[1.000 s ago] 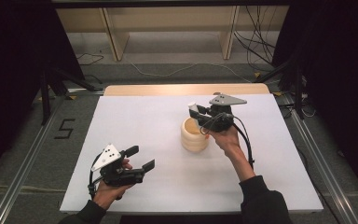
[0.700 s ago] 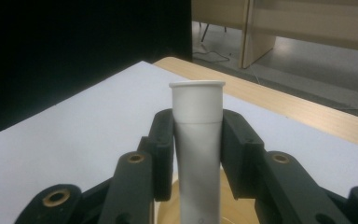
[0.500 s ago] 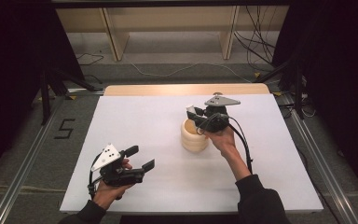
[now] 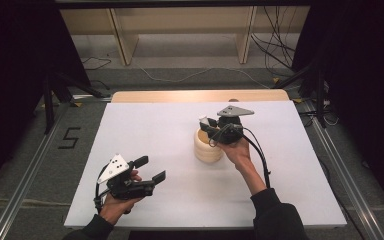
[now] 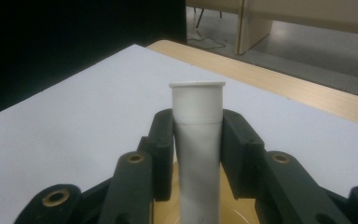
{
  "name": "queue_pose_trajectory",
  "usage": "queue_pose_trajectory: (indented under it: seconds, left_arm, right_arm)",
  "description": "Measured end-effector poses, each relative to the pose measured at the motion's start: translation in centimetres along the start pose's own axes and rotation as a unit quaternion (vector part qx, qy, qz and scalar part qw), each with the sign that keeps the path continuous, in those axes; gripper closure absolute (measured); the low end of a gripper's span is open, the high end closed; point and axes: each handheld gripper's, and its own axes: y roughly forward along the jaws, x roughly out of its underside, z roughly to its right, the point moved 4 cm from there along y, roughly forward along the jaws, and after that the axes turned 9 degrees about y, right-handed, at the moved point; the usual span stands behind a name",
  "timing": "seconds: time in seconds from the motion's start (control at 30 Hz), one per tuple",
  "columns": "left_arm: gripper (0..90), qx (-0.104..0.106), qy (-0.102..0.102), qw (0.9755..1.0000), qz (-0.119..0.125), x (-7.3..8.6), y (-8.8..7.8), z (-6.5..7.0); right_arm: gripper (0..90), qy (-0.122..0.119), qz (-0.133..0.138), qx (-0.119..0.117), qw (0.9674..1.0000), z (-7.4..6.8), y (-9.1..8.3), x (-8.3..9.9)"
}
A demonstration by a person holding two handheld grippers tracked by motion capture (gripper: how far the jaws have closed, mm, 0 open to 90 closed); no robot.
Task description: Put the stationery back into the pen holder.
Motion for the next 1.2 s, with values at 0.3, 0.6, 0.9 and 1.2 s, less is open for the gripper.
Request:
queue_pose_trajectory:
  seconds: [0.3, 0.6, 0.9, 1.2]
  left_arm:
    - [15.5, 0.0, 0.0, 1.0, 0.0, 0.0, 0.0, 0.0]
    - [15.5, 0.0, -0.001, 1.0, 0.0, 0.0, 0.0, 0.0]
    - [15.5, 0.0, -0.001, 1.0, -0.001, 0.0, 0.1, 0.0]
    - [15.5, 0.001, -0.001, 1.0, -0.002, 0.0, 0.1, 0.0]
  right_arm:
    - [67.2, -0.003, -0.009, 0.004, 0.9999, 0.0, 0.2, 0.7]
    - [66.7, 0.005, -0.014, 0.008, 0.9999, 0.4, 0.2, 1.4]
    - [43.1, 0.028, -0.025, -0.001, 0.9993, 0.9, -0.4, 2.1]
    - [29.2, 0.029, 0.001, -0.008, 0.9995, 0.7, -2.6, 1.1]
